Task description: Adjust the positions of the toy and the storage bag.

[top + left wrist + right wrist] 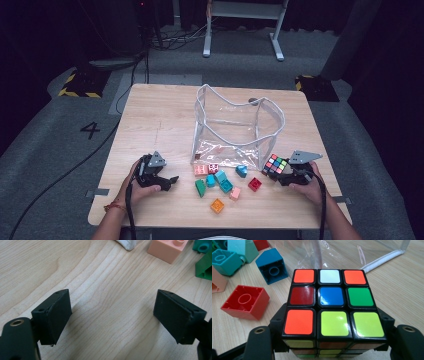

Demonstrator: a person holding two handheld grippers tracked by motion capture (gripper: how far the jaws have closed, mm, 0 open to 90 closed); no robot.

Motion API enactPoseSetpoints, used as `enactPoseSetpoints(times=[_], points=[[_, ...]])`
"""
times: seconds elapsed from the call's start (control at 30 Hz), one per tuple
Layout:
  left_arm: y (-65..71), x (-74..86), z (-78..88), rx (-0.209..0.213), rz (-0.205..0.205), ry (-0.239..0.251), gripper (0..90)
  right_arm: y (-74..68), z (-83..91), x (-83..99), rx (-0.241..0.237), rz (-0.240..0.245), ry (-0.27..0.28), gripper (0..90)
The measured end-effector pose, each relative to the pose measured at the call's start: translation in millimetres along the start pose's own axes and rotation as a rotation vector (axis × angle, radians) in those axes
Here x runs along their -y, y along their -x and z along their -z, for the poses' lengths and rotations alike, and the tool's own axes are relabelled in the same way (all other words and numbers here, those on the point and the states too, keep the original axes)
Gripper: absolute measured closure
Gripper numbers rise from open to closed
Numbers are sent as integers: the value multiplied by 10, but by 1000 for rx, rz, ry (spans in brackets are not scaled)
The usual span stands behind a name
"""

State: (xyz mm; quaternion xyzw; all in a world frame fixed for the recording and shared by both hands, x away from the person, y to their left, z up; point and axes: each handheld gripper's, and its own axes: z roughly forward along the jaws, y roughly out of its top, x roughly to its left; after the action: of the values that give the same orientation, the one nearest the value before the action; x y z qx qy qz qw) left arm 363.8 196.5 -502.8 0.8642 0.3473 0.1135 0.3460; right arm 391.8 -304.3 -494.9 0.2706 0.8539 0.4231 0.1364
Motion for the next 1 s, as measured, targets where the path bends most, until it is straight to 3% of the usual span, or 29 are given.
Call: enactPoseSetpoints(times=[0.27, 0.63, 1.0], points=[[-3, -1, 3, -9, -6, 1, 149, 22, 31, -1, 6, -18, 17, 340], [-3, -1, 3, -10, -6, 0, 149, 115, 162, -63, 52, -50, 79, 340], [-1, 0, 0, -3, -2, 0, 149, 172, 288, -138, 92, -70, 104, 340]])
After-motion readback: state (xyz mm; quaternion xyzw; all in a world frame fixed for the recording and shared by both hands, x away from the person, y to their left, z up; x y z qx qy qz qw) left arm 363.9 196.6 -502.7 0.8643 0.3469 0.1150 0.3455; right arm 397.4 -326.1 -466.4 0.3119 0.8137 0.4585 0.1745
